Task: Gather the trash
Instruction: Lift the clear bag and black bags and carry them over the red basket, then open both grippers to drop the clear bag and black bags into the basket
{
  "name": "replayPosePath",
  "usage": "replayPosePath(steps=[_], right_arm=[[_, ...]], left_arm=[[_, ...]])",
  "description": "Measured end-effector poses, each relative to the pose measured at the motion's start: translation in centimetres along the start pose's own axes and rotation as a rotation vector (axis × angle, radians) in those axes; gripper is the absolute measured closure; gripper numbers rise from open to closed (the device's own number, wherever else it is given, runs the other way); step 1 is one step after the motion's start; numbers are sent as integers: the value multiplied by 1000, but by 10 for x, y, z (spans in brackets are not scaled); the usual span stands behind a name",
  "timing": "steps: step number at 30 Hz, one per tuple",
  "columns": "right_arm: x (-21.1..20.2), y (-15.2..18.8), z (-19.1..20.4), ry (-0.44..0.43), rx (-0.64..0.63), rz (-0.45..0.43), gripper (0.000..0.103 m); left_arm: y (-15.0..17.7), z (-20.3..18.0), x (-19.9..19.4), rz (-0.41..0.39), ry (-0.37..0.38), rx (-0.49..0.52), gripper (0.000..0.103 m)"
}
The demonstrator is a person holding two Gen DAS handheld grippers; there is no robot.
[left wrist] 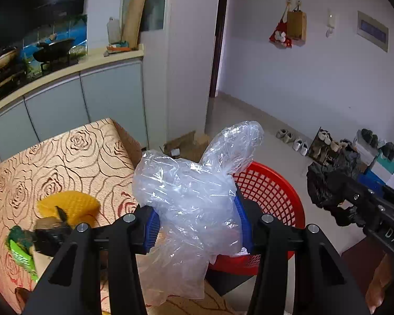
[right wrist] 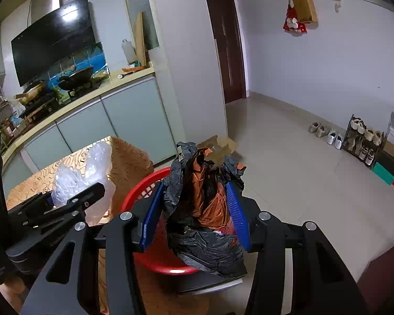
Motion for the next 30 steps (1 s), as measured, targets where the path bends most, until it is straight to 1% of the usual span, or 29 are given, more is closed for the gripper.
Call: replayPosePath(steps=[11,18,20,22,24,27,30], right_arm=[[33,19,-12,-19,37,85,56],[42,28,-17,-29,55,115,55],[43,30,-18,-35,63,122,53],[45,31,-18,-48,80,129,49],[46,31,-19,-58,97,135,48],[48,31,-21,-69,123,142,43],[49,29,-21,-74,132,141,42]], left_arm=[[17,-7,32,65,-5,8,56],[22,-10,42,88,-6,10,54],[23,-10,44,91,-6,12,53],[24,-11,45,95,-7,13,53],[25,-10,46,99,-7,11,52],[26,-10,47,102,-2,8,48],[26,-12,48,104,4,11,45]])
Point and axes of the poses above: each gripper's, at about its wrist camera, not at the fingertips, and x roughly the way its jaws point, z to its left, y to its underside, the point moved 8 cm from there along x, roughly the way its jaws point, and after that the axes turned 12 degrees about -z, right-handed, at the moved point
